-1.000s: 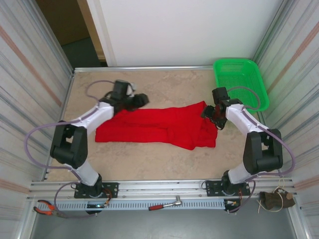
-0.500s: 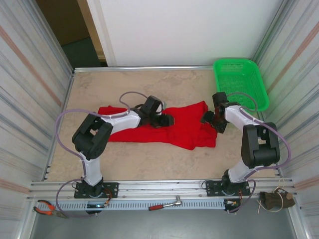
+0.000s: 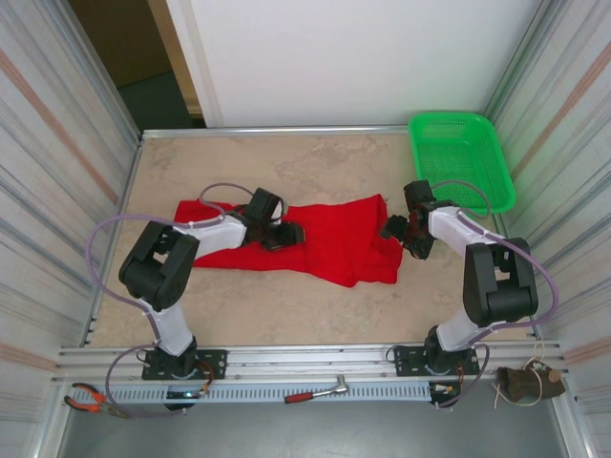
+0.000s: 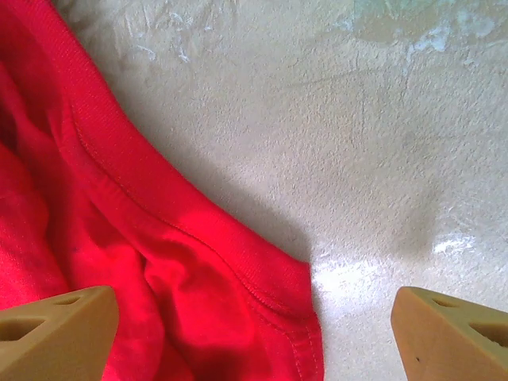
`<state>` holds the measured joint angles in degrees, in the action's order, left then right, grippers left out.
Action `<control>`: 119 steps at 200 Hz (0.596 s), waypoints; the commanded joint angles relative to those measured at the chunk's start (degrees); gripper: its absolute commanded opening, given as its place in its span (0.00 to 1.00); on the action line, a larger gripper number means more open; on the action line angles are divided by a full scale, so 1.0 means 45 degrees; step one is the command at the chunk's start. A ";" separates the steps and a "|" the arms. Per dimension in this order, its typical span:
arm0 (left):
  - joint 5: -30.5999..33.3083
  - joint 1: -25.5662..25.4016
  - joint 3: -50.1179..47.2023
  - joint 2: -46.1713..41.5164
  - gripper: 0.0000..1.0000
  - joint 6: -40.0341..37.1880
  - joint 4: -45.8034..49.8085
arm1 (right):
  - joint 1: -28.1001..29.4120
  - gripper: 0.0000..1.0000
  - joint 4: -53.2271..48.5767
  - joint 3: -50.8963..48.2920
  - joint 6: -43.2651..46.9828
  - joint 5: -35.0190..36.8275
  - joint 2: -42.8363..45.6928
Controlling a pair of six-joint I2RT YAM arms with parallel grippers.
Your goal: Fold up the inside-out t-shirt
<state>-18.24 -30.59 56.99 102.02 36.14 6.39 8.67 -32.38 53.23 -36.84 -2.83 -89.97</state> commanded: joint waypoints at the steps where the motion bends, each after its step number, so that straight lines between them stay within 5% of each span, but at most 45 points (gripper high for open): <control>1: -0.0196 -0.0094 0.0513 -0.0952 0.55 -0.0596 0.0420 | 0.0066 0.88 0.0229 0.0180 -0.0046 -0.0096 -0.0274; 55: -0.1167 -0.0806 0.2416 0.0108 0.55 -0.0871 0.0415 | 0.0541 0.89 0.0966 0.0282 -0.0120 -0.1126 -0.0981; 119: -0.1462 -0.1124 0.1694 0.1717 0.55 -0.0340 -0.0496 | 0.1609 0.86 0.2197 0.0279 -0.0822 -0.2659 -0.1439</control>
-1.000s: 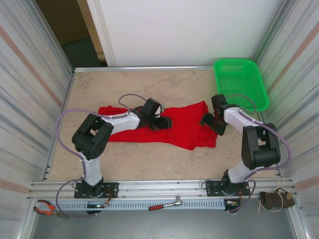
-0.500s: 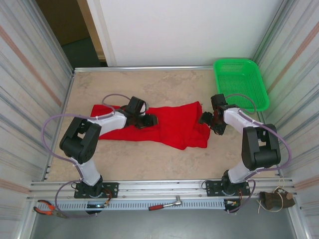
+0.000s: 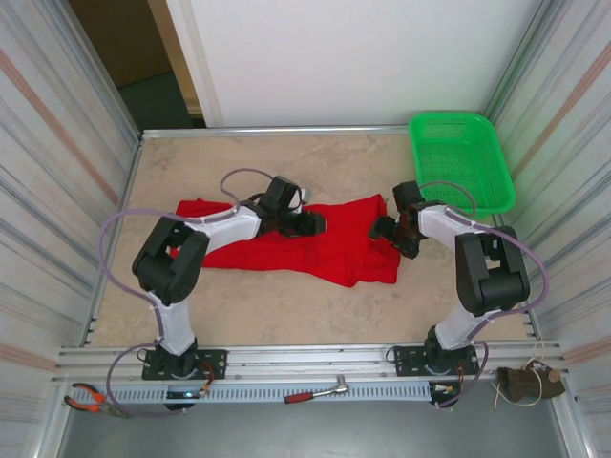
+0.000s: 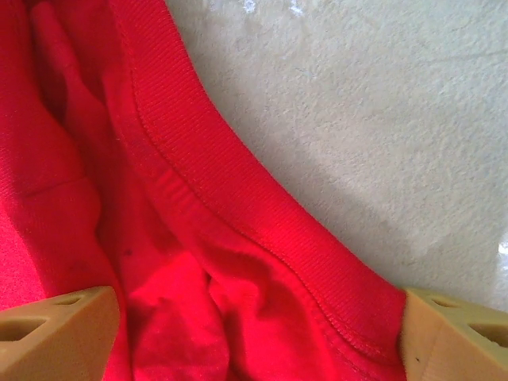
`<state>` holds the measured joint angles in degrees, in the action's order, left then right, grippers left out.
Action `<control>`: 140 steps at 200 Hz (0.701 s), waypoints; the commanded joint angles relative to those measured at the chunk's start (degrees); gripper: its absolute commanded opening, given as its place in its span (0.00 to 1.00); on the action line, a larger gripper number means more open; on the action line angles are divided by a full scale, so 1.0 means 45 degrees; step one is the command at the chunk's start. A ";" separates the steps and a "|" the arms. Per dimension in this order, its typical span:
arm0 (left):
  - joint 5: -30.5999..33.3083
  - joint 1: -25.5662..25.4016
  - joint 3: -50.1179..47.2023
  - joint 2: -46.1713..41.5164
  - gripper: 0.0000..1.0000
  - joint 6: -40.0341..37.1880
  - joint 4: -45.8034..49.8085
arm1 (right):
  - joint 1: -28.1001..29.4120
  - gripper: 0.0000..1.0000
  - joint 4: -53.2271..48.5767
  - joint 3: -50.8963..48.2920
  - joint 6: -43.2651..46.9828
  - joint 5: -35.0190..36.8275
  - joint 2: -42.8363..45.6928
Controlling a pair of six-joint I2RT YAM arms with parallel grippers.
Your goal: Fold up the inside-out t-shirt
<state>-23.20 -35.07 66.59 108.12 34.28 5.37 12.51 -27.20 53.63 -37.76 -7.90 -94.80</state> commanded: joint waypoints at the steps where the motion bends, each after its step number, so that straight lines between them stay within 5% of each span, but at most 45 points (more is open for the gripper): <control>1: -0.0346 -0.0142 -0.0440 0.0375 0.55 0.0065 -0.0281 | 0.0774 0.86 0.1055 0.0202 -0.0635 -0.1538 -0.0371; 78: -0.0301 -0.0499 -0.0583 0.0699 0.54 0.0329 -0.0607 | 0.1508 0.75 0.1457 0.1247 -0.1286 -0.1297 -0.1373; 99: -0.0429 -0.0503 -0.0502 0.0580 0.54 0.0371 -0.0579 | 0.1668 0.52 0.1321 0.1477 -0.1495 -0.0710 -0.1681; 127: -0.0413 -0.0094 -0.0075 -0.0235 0.54 -0.0080 0.0224 | 0.1582 0.01 0.1033 0.1392 -0.1654 -0.0217 -0.1430; 140: -0.0180 0.0456 -0.0085 -0.0849 0.55 -0.0416 0.0767 | 0.1417 0.00 0.0774 0.1217 -0.1600 0.0092 -0.0866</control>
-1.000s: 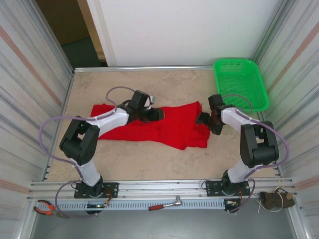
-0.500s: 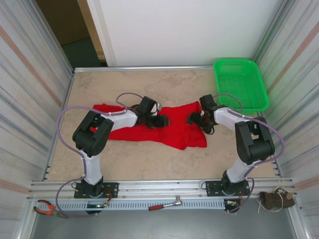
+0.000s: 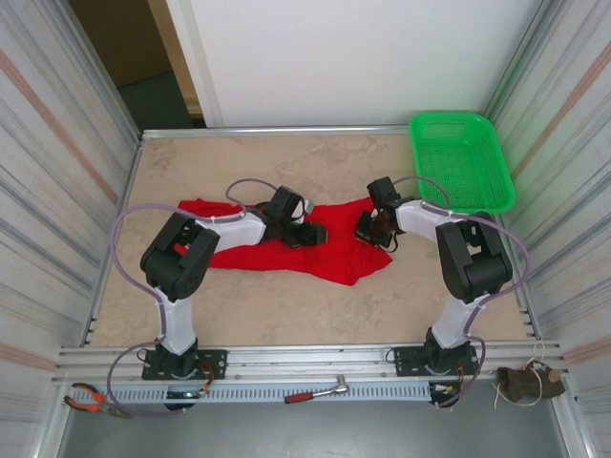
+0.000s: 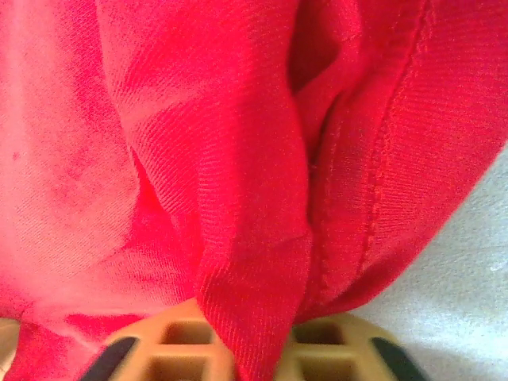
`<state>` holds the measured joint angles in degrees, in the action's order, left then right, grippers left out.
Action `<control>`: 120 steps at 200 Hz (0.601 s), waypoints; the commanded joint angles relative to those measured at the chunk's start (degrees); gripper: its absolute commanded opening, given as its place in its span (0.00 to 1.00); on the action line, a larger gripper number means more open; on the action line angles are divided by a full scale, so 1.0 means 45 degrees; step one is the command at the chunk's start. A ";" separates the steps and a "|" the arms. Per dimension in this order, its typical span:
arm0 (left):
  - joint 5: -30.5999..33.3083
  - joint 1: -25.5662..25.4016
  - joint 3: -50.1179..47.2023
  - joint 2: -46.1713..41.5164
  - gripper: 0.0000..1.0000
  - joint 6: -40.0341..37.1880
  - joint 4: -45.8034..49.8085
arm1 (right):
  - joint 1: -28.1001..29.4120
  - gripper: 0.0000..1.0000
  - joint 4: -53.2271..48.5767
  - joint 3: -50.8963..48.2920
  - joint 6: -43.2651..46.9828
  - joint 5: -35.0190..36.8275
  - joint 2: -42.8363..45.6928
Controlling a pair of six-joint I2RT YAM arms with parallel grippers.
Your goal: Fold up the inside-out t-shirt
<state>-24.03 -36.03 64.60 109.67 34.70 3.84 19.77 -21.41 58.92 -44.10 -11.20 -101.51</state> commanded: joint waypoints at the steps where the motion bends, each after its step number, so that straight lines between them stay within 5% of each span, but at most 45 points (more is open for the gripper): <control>1: 0.0036 0.0696 0.0345 -0.1229 0.55 -0.0535 0.1153 | -0.0214 0.00 -0.0534 0.0028 -0.0186 0.0847 0.0684; 63: 0.0381 0.4082 -0.1601 -0.2329 0.55 -0.1788 0.1967 | -0.1578 0.00 -0.2345 -0.0512 0.0638 0.1061 0.3230; 120: 0.0125 0.2778 -0.3490 -0.2090 0.55 -0.0388 0.0340 | -0.2476 0.00 -0.4016 0.0301 0.1439 0.0608 0.4590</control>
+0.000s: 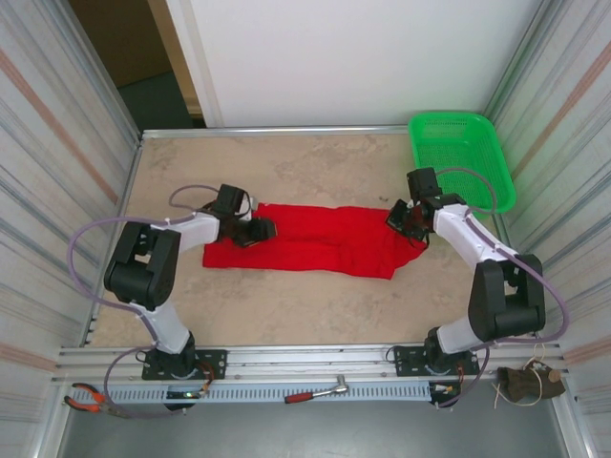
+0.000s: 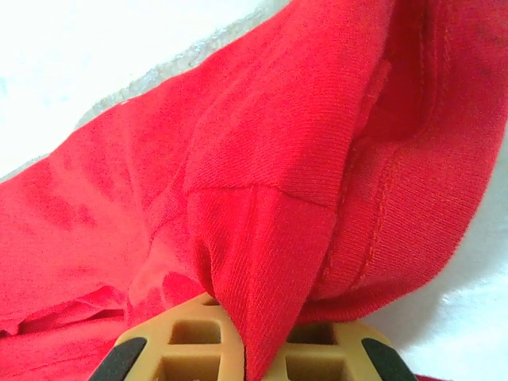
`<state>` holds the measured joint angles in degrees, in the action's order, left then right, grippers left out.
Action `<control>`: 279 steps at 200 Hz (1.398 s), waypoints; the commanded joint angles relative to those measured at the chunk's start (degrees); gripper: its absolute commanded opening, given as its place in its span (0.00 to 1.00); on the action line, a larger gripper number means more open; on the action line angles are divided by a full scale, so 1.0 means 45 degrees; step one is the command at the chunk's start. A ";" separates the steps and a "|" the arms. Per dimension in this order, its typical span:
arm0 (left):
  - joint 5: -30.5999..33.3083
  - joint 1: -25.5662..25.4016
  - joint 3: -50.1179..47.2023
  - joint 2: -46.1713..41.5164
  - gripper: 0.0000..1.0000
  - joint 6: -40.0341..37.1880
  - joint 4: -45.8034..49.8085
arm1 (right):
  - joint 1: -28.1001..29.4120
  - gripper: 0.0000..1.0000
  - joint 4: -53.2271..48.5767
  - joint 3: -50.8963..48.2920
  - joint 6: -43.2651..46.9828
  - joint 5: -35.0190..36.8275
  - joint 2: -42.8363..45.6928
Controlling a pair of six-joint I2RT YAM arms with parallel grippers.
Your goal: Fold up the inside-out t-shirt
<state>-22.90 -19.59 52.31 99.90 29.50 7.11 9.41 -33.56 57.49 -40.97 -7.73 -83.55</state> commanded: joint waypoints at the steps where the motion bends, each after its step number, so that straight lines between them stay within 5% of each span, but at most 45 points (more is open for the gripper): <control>1: -0.0137 -0.0926 -0.0773 0.0064 0.55 0.0827 -0.0418 | -0.0185 0.00 -0.1352 0.0649 0.0754 -0.0181 0.0597; 30: 0.0419 -0.2234 -0.1133 -0.0791 0.55 0.2106 -0.0707 | -0.0371 0.00 -0.2248 0.1571 0.1197 -0.0236 0.0670; 71: 0.1373 -0.3083 0.1152 -0.1410 0.55 0.1393 0.1412 | -0.0372 0.00 -0.2735 0.2273 0.1312 -0.0373 0.0691; 150: 0.0258 -0.4738 0.3313 0.1704 0.55 0.2042 -0.0416 | -0.0114 0.00 -0.3016 0.2692 0.1049 -0.0626 0.1045; 227: -0.0459 -0.4360 0.3095 0.2332 0.55 0.2214 -0.1329 | 0.2777 0.00 -0.3562 0.4656 -0.0243 -0.0034 0.1005; 279: -0.2802 -0.1987 0.1172 -0.1135 0.57 0.3715 -0.2681 | 0.5456 0.00 -0.4275 0.6593 -0.1060 0.1653 -0.0399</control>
<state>-28.99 -34.20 60.95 104.86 41.91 -0.60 30.46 -49.87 83.00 -42.78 -5.45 -82.39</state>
